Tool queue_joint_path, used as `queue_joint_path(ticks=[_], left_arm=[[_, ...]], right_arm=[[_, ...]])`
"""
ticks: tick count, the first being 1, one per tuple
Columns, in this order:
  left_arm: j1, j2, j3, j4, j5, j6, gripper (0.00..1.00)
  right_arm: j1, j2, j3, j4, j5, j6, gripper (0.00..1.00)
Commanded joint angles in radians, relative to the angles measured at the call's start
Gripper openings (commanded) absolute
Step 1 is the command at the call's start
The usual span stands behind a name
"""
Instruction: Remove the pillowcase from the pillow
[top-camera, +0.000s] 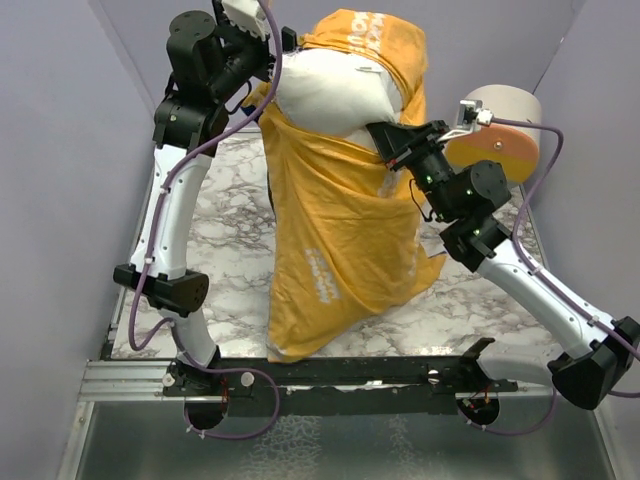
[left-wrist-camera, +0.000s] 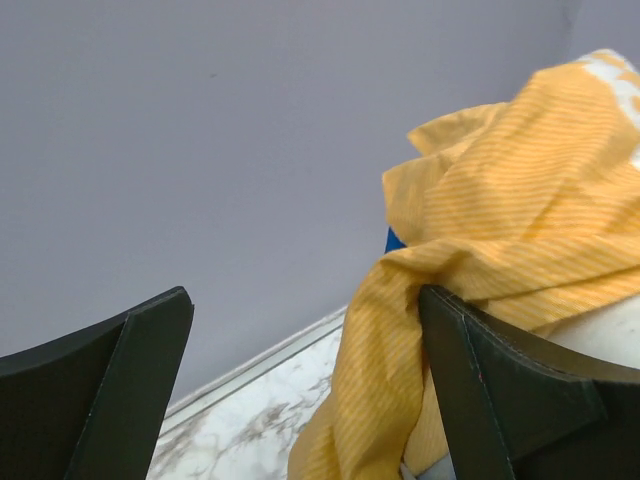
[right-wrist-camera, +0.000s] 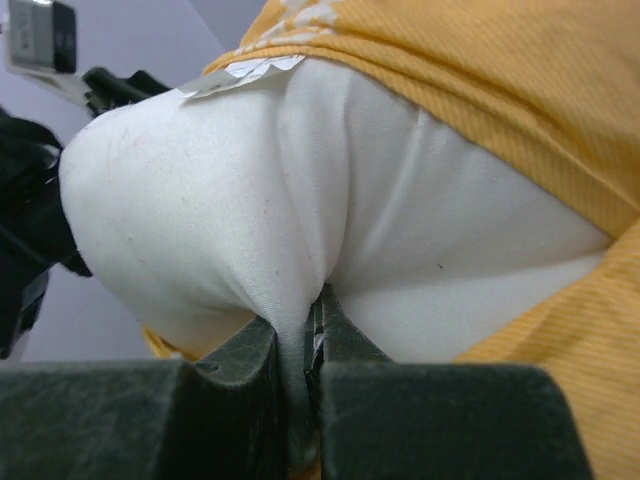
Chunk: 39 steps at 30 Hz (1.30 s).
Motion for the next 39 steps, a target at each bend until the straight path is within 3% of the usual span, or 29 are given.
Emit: queue_joint_path(ticks=[1, 4, 7, 10, 14, 18, 22, 31, 35, 39], left_arm=[[-0.012, -0.125, -0.108, -0.016, -0.245, 0.171, 0.99], [0.007, -0.116, -0.081, -0.146, -0.365, 0.190, 0.99], [0.030, -0.144, -0.114, -0.246, -0.336, 0.198, 0.99], [0.041, -0.243, -0.249, -0.242, -0.298, 0.225, 0.99], [0.060, -0.392, -0.428, -0.173, -0.184, 0.269, 0.99], [0.061, -0.497, -0.524, -0.090, 0.048, 0.256, 0.99], [0.061, -0.438, -0.420, -0.052, 0.181, 0.096, 0.99], [0.081, -0.053, -0.061, -0.103, 0.262, -0.306, 0.99], [0.090, -0.001, -0.035, -0.004, 0.388, -0.445, 0.99], [0.084, 0.013, -0.042, -0.001, 0.428, -0.445, 0.99]], right_arm=[[-0.031, 0.065, 0.186, 0.012, 0.200, -0.003, 0.01], [-0.059, 0.126, 0.265, 0.010, 0.366, -0.022, 0.01], [-0.091, 0.199, 0.350, 0.012, 0.429, -0.034, 0.01], [-0.100, 0.272, 0.443, -0.002, 0.426, -0.066, 0.01], [-0.102, 0.296, 0.475, 0.009, 0.383, -0.082, 0.01], [-0.102, 0.272, 0.393, 0.065, 0.298, -0.069, 0.01], [-0.102, 0.237, 0.298, 0.119, 0.249, -0.019, 0.01], [-0.070, 0.146, 0.113, 0.232, 0.157, 0.025, 0.01], [-0.043, 0.115, 0.052, 0.236, 0.139, 0.004, 0.01], [-0.009, 0.102, 0.022, 0.241, 0.117, -0.021, 0.01]])
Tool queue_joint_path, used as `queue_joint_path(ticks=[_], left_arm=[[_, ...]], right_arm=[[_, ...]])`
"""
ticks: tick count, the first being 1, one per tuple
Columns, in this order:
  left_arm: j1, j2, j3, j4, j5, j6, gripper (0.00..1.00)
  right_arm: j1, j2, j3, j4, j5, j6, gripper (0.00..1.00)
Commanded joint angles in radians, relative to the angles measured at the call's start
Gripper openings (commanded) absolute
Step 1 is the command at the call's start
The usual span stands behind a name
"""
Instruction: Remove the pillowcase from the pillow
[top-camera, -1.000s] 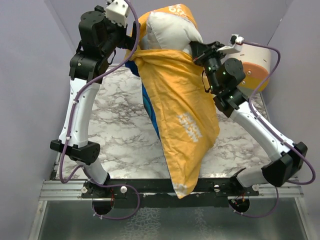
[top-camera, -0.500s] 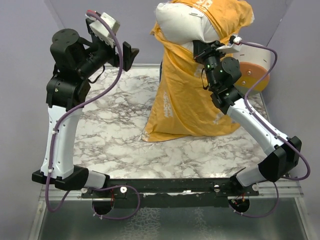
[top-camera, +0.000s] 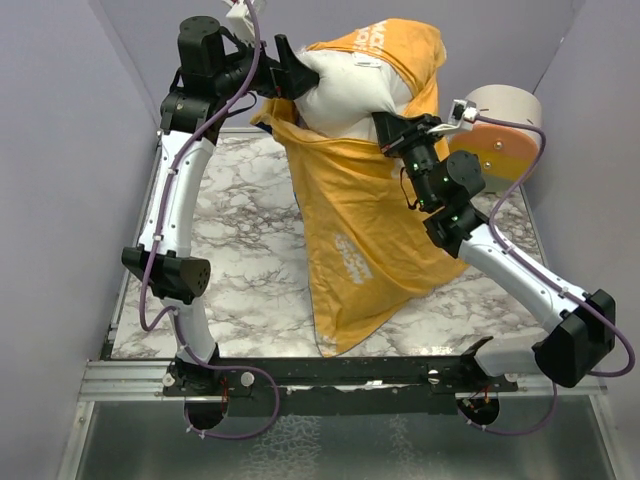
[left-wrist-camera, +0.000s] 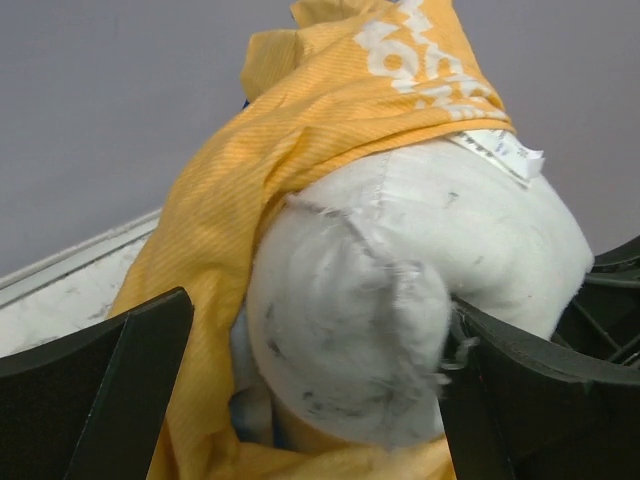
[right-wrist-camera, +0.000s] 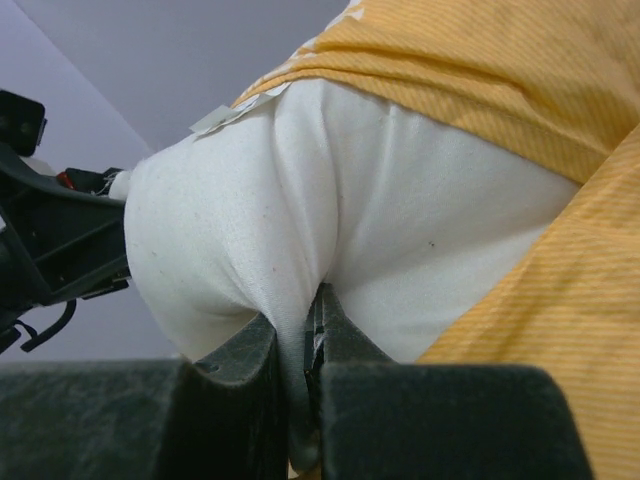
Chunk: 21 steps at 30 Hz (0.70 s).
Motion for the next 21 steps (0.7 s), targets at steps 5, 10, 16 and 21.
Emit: queue_joint_path(ticks=[5, 10, 16, 21], left_arm=[[0.001, -0.043, -0.059, 0.114, 0.261, -0.152, 0.98], [0.002, -0.027, -0.024, 0.102, 0.331, -0.131, 0.48], [0.020, -0.032, 0.062, -0.027, 0.395, 0.033, 0.00], [0.044, -0.125, -0.001, 0.018, 0.521, 0.165, 0.00]], right_arm=[[0.082, -0.035, 0.008, 0.140, -0.103, -0.024, 0.01], [0.085, 0.024, 0.108, 0.050, -0.221, -0.042, 0.01], [0.070, 0.022, 0.258, -0.228, -0.286, -0.127, 0.19], [-0.144, 0.003, 0.399, -0.447, -0.493, -0.044, 0.71]])
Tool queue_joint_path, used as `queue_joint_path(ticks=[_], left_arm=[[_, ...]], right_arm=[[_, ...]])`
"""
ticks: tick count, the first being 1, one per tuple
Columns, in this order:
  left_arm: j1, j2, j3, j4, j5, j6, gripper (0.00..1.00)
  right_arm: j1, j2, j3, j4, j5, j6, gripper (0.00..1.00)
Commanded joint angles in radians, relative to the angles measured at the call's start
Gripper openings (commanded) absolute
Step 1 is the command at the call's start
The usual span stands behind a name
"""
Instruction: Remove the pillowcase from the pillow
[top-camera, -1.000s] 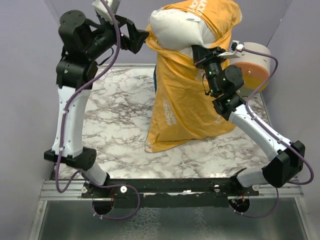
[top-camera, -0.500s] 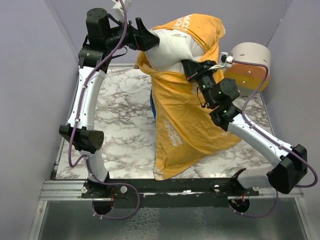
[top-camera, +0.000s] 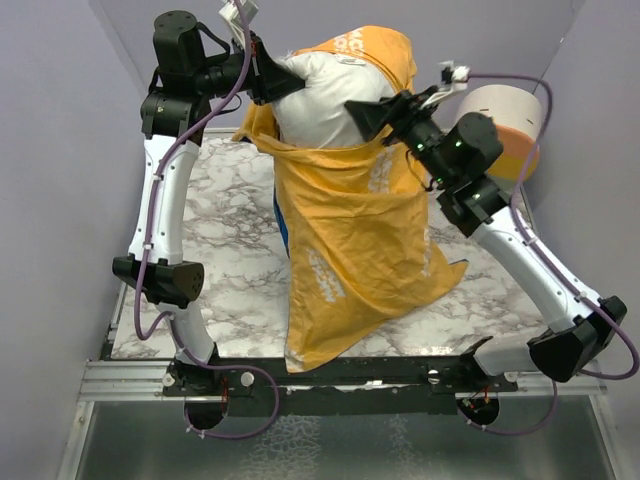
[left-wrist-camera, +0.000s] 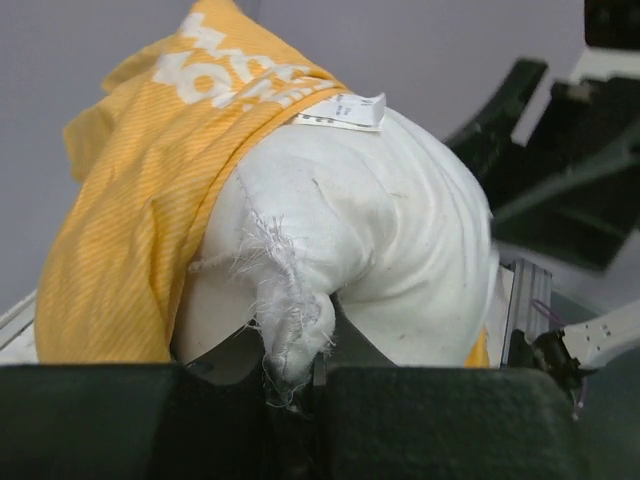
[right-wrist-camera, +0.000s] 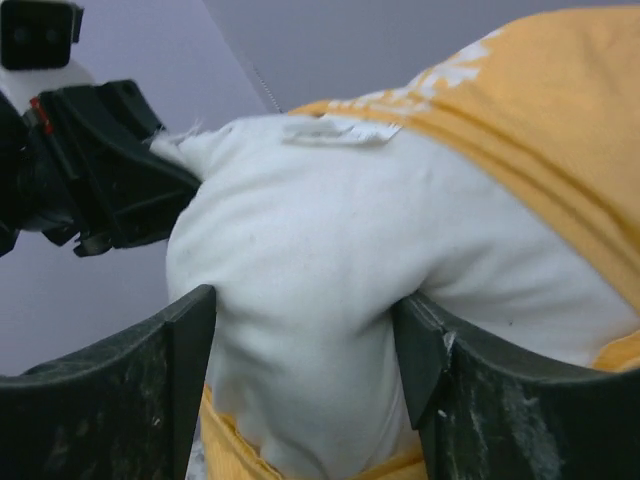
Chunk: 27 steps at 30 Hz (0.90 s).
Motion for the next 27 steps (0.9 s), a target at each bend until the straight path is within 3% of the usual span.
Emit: queue_joint_path(ticks=[1, 5, 11, 15, 18, 20, 24, 25, 27], left_arm=[[-0.007, -0.128, -0.056, 0.056, 0.241, 0.137, 0.00], [-0.006, -0.221, -0.208, 0.281, 0.380, 0.014, 0.00], [-0.008, -0.265, -0.355, 0.706, 0.505, -0.350, 0.00], [-0.012, -0.260, -0.355, 0.779, 0.521, -0.422, 0.00], [-0.017, -0.260, -0.359, 0.787, 0.519, -0.442, 0.00], [-0.022, -0.262, -0.369, 0.786, 0.517, -0.442, 0.00], [-0.052, -0.292, -0.423, 0.759, 0.500, -0.432, 0.00], [-0.064, -0.307, -0.444, 0.732, 0.493, -0.411, 0.00], [-0.084, -0.338, -0.473, 0.643, 0.480, -0.339, 0.00]], right_arm=[[-0.208, -0.027, 0.176, -0.133, -0.295, 0.107, 0.72], [-0.376, 0.039, 0.299, -0.210, -0.463, 0.243, 0.78], [-0.407, 0.123, 0.358, -0.225, -0.551, 0.269, 0.88], [-0.407, 0.146, 0.350, -0.191, -0.637, 0.239, 0.97], [-0.407, 0.128, 0.316, -0.158, -0.667, 0.211, 0.96], [-0.407, 0.118, 0.295, -0.141, -0.664, 0.202, 0.82], [-0.407, 0.127, 0.344, -0.179, -0.532, 0.195, 0.36], [-0.407, 0.140, 0.374, -0.197, -0.499, 0.184, 0.28], [-0.407, 0.174, 0.437, -0.233, -0.450, 0.168, 0.26]])
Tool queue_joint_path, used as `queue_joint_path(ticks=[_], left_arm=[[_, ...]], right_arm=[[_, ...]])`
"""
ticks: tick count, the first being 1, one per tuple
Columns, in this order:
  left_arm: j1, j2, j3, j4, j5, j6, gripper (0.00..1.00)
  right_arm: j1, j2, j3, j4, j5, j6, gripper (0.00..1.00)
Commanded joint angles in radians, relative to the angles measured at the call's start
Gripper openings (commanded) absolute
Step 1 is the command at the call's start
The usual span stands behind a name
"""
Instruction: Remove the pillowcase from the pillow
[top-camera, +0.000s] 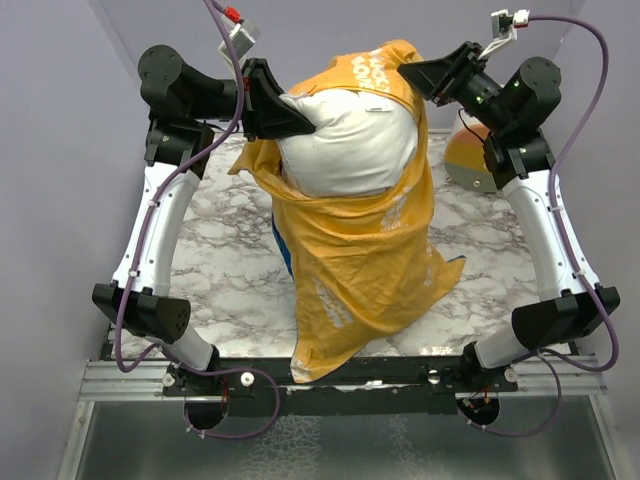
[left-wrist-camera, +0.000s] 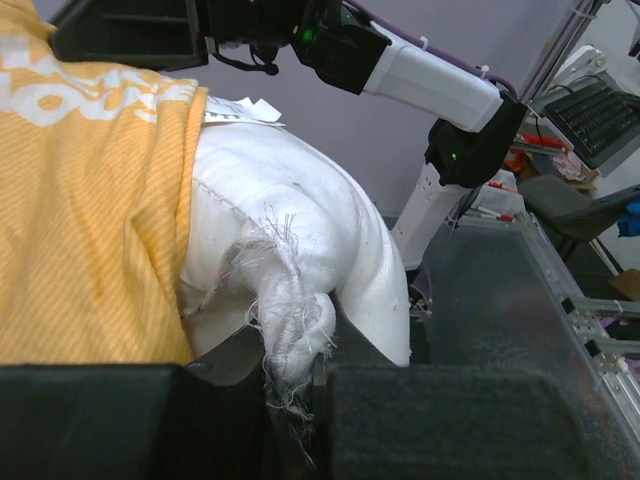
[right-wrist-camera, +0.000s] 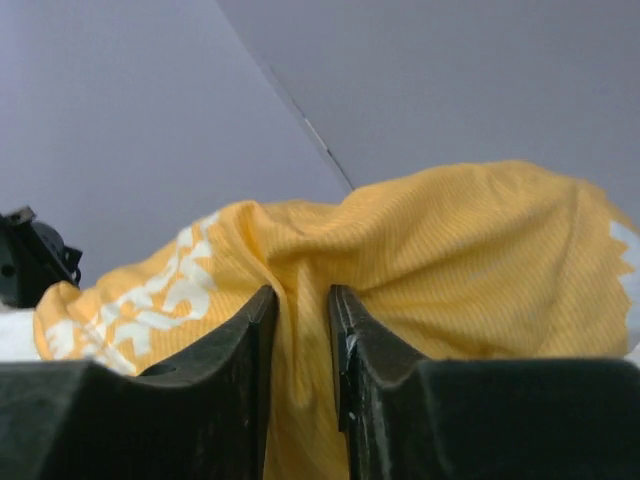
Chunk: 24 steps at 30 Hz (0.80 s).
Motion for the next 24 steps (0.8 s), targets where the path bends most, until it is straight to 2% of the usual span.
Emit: queue_joint_path(ticks=[1, 3, 7, 10, 17, 18, 19, 20, 21, 22, 24], left_arm=[[-0.055, -0.101, -0.044, -0.105, 0.003, 0.102, 0.00], [-0.062, -0.121, -0.052, -0.147, 0.005, 0.131, 0.00], [-0.061, -0.153, -0.070, -0.158, 0.033, 0.124, 0.00], [-0.062, -0.182, -0.100, -0.142, 0.043, 0.109, 0.00], [-0.057, -0.232, -0.189, -0.018, 0.079, 0.024, 0.00], [-0.051, -0.237, -0.200, -0.001, 0.083, 0.016, 0.00], [-0.045, -0.244, -0.213, 0.019, 0.087, 0.004, 0.00], [-0.036, -0.249, -0.226, 0.041, 0.092, -0.007, 0.00], [-0.027, -0.253, -0.238, 0.066, 0.100, -0.025, 0.00], [-0.021, -0.258, -0.251, 0.097, 0.107, -0.045, 0.00], [-0.009, -0.265, -0.283, 0.204, 0.118, -0.104, 0.00]], right_arm=[[0.000, 0.041, 0.136, -0.061, 0.127, -0.040, 0.25], [0.001, 0.065, 0.171, -0.074, 0.158, -0.048, 0.16], [-0.001, 0.081, 0.198, -0.076, 0.223, -0.065, 0.12], [-0.001, 0.097, 0.223, -0.096, 0.254, -0.086, 0.02], [-0.020, 0.097, 0.202, -0.114, 0.250, -0.054, 0.01], [-0.032, 0.092, 0.200, -0.128, 0.227, -0.039, 0.10], [-0.049, 0.081, 0.198, -0.140, 0.196, -0.027, 0.34], [-0.066, 0.065, 0.190, -0.153, 0.160, -0.015, 0.66], [-0.084, 0.041, 0.175, -0.162, 0.130, -0.004, 0.92], [-0.105, 0.014, 0.149, -0.155, 0.099, 0.009, 0.99], [-0.144, -0.041, 0.052, -0.081, 0.012, 0.084, 1.00]])
